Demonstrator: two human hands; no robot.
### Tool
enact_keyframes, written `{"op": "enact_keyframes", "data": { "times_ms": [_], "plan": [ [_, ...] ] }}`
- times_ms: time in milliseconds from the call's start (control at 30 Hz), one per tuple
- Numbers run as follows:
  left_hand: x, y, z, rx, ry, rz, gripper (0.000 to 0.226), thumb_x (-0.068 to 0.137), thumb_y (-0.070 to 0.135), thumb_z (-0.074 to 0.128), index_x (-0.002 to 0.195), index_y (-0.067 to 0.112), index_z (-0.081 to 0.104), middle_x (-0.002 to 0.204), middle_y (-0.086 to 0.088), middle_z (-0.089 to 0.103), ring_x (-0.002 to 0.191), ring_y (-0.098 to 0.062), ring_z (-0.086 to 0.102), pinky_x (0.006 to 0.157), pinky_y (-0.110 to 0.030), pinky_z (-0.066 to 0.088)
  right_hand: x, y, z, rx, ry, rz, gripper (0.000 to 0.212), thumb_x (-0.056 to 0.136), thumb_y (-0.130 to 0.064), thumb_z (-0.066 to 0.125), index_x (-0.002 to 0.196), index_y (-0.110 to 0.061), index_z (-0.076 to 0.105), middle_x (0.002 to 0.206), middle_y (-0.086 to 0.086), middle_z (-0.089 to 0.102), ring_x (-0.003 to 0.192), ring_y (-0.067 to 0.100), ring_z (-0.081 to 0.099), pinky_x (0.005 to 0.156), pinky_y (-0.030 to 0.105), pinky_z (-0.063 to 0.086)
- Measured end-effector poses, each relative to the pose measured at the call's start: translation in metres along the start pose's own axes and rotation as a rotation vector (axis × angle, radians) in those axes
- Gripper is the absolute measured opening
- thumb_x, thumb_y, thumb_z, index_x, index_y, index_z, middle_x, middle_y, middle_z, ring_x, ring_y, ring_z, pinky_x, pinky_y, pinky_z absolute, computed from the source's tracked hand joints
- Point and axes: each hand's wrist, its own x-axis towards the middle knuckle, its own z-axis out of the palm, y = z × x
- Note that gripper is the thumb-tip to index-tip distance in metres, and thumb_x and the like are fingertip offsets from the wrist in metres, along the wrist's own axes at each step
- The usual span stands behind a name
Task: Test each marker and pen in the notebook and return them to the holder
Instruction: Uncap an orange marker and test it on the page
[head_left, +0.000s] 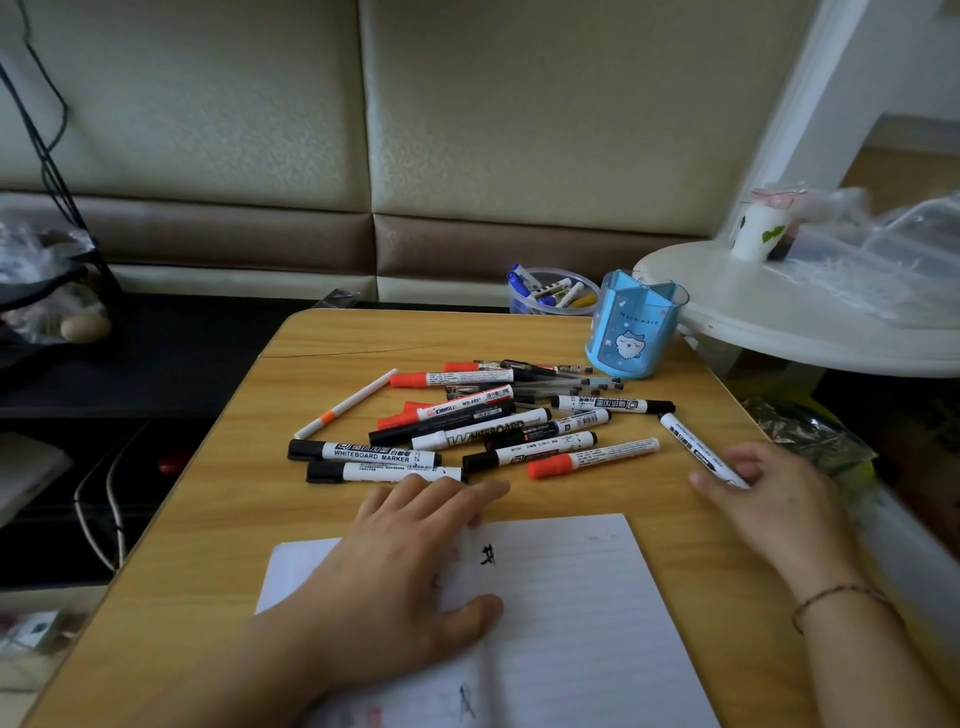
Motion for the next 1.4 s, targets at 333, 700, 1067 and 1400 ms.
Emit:
{"op": "enact_keyframes", "data": {
  "times_ms": [333, 700, 1067, 1400],
  "plan": [
    [0.000, 0.000, 0.001, -0.005, -0.003, 0.003, 0.080, 0.076, 0.069, 0.051, 0.147, 0.045, 0.023, 0.124, 0.028, 0.043, 0.115, 0.000, 0.037, 0.104, -0.027, 0.031, 0.003, 0.003, 0.005, -0.027, 0.063, -0.026, 0.048, 0.076, -0.035, 0.080, 0.118, -0.017, 0.065, 0.114, 0.004, 0.069, 0.099, 0.026, 0.063, 0.076, 0.034, 0.049],
    [0.000, 0.011, 0.005, 0.065, 0.050, -0.058, 0.073, 0.074, 0.060, 0.050, 0.143, 0.040, 0.039, 0.125, 0.024, 0.049, 0.116, -0.006, 0.044, 0.100, -0.028, 0.036, -0.004, -0.025, 0.024, -0.412, -0.044, -0.511, 0.043, 0.090, -0.042, 0.059, 0.132, -0.045, 0.052, 0.151, -0.012, 0.031, 0.141, 0.021, 0.012, 0.114, 0.050, 0.020],
    [0.006, 0.011, -0.001, 0.039, 0.346, -0.109, 0.072, 0.084, 0.067, 0.050, 0.144, 0.031, 0.039, 0.137, 0.011, 0.044, 0.123, -0.014, 0.044, 0.097, -0.032, 0.043, -0.033, -0.043, 0.007, 0.055, -0.059, -0.797, 0.022, 0.087, -0.031, 0.067, 0.101, -0.046, 0.060, 0.102, -0.035, 0.052, 0.107, 0.003, 0.043, 0.090, 0.029, 0.035],
    [0.006, 0.008, -0.003, -0.015, 0.386, 0.012, 0.036, 0.100, 0.050, 0.034, 0.102, 0.022, 0.056, 0.087, 0.009, 0.057, 0.079, -0.016, 0.050, 0.063, -0.030, 0.040, -0.095, -0.080, 0.025, 1.051, -0.389, -0.503, 0.022, 0.074, -0.041, 0.076, 0.082, -0.021, 0.072, 0.063, 0.003, 0.062, 0.057, 0.012, 0.056, 0.056, 0.020, 0.048]
  ]
}}
